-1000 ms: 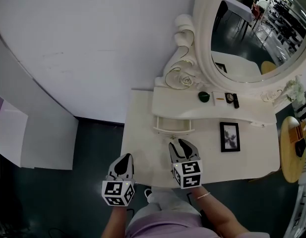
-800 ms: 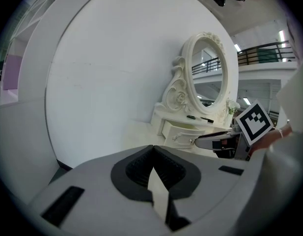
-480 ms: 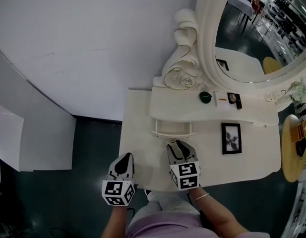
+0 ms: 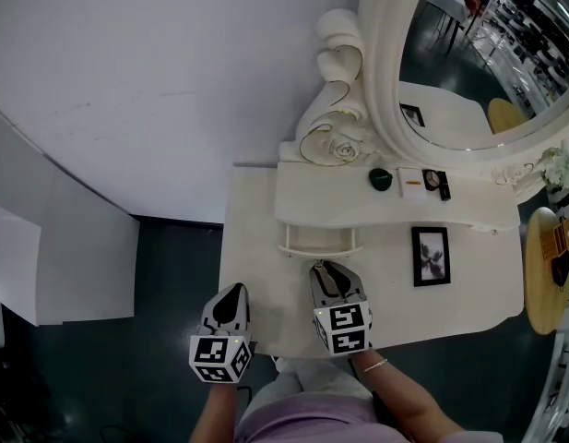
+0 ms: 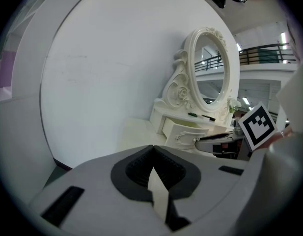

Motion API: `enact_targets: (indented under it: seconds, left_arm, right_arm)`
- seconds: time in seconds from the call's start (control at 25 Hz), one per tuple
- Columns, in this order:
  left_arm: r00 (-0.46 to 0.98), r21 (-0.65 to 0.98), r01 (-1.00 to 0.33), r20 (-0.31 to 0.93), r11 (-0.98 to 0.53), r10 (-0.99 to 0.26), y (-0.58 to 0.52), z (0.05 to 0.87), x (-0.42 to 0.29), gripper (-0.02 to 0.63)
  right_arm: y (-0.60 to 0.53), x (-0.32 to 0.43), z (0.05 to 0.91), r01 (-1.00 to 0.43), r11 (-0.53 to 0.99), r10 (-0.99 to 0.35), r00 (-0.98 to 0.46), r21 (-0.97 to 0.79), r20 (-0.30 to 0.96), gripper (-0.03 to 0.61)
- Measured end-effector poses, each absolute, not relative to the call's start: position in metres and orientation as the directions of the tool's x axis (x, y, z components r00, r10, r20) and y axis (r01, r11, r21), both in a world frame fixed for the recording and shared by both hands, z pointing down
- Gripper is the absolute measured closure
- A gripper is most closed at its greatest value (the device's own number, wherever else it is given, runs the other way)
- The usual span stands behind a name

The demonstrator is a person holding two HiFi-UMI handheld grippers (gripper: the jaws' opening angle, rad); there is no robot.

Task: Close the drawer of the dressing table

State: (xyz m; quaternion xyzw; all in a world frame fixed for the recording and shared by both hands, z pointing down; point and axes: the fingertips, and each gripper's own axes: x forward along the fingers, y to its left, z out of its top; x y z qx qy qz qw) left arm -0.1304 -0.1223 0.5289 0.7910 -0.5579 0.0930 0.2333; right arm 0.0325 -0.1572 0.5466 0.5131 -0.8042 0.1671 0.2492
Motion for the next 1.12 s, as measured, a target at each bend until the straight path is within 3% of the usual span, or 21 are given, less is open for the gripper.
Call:
enact_targets:
  seconds: [1.12]
  left_arm:
    - [0.346, 0.270, -0.930, 0.425, -0.248, -0.836, -0.126, 0.535, -0.134, 0.614]
  right_arm:
    - [-0.169, 0.034, 0.548, -0.903, 0.427, -0.735, -0.371, -0.036, 0.568, 0.482]
